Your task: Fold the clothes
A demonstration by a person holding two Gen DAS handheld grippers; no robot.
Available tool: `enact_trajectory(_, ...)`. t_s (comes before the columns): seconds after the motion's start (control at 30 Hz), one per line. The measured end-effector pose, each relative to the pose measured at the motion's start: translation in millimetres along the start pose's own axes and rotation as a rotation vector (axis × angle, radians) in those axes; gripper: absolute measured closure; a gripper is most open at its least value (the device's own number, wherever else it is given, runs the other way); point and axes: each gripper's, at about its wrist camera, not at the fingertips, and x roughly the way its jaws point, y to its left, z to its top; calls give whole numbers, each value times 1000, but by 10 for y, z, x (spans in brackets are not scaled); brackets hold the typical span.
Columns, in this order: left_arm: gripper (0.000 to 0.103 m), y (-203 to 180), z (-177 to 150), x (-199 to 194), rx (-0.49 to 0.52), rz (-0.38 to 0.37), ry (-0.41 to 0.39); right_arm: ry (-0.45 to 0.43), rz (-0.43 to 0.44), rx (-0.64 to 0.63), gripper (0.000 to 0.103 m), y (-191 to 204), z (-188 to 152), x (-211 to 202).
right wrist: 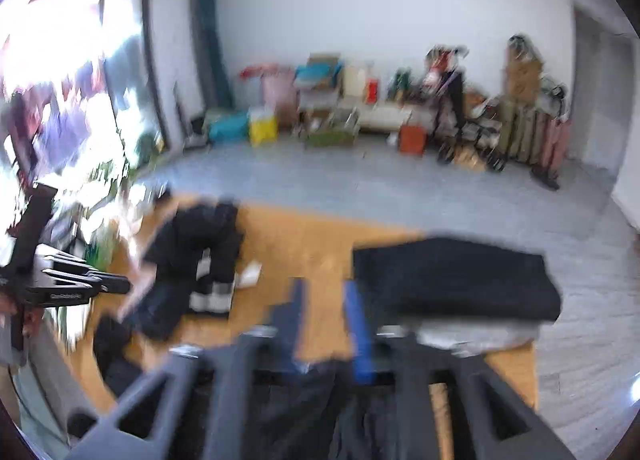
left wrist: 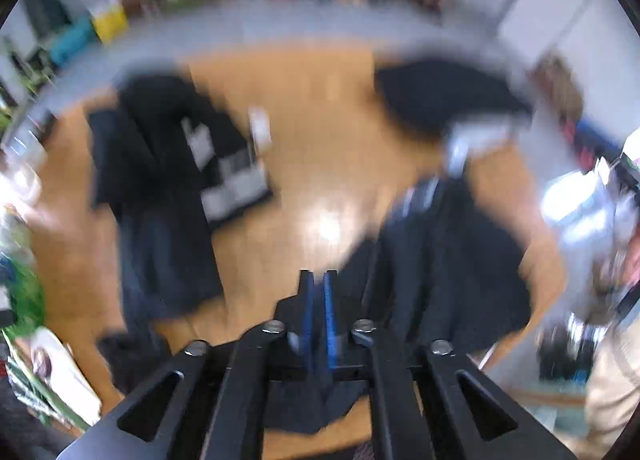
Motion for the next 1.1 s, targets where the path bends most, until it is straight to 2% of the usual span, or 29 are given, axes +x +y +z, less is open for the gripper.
enact_trajectory(0.03, 71, 4, -37, 179, 9, 31, 47, 55, 23, -6, 60, -5, -146, 139)
enact_trajectory(0.07, 63, 13, -54, 340, 13, 32, 92, 96, 35, -10, 58, -16, -254, 248)
enact_trajectory(0.2, 42, 2, -51, 800, 17, -14, 225, 293, 112, -7, 49, -160, -650, 753)
enact_trajectory(0.3, 41, -12, 3, 987, 35, 12, 253, 422, 116, 14, 46, -315, -916, 1113)
enact_trajectory(0.47, 40, -30, 81, 1241, 68, 34, 282, 479, 84, 43, 36, -485, -1001, 1456)
enact_trajectory(0.53, 41, -11, 73, 1246, 69, 25, 263, 491, 63, 51, 33, -497, -1002, 1585)
enact_trajectory(0.57, 44, -9, 47, 1239, 72, 18, 253, 497, 51, 54, 33, -499, -1003, 1650)
enact_trajectory(0.63, 74, 28, 5, 1170, 64, -3, 237, 502, 12, 51, 34, -511, -1045, 1746)
enact_trajectory(0.67, 96, 49, -15, 1130, 60, -15, 230, 502, -22, 57, 44, -522, -1072, 1783)
enact_trajectory(0.7, 96, 70, -34, 1091, 55, -26, 222, 501, -61, 65, 70, -534, -1101, 1818)
enact_trajectory(0.73, 96, 90, -54, 1052, 51, -37, 215, 502, -83, 71, 86, -537, -1123, 1830)
enact_trajectory(0.8, 96, 147, -83, 954, 42, -55, 193, 505, -113, 80, 101, -536, -1164, 1834)
enact_trajectory(1.03, 96, 449, 43, 62, -23, -48, -11, 304, -135, 87, 101, -587, -659, 1214)
enact_trajectory(1.1, 96, 399, 52, -248, -44, -56, -81, 243, -140, 88, 101, -603, -507, 1029)
